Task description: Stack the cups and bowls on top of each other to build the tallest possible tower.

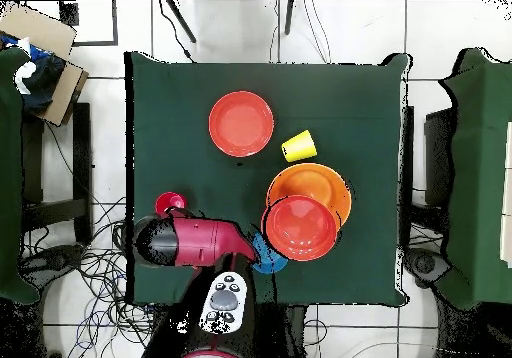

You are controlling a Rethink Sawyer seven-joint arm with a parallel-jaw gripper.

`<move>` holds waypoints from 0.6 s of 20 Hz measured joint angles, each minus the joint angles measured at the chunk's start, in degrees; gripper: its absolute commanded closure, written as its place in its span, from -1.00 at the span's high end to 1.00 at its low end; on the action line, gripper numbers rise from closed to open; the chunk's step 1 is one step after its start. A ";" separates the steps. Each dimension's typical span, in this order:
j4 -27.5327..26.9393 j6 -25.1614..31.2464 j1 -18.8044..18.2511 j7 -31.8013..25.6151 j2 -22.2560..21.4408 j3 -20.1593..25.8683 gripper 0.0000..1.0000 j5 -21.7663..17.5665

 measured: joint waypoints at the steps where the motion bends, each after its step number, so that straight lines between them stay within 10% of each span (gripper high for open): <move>1: 0.00 -0.30 -0.01 0.00 0.26 0.00 1.00 0.05; 12: -0.02 -7.28 0.48 0.02 5.89 -0.24 1.00 1.58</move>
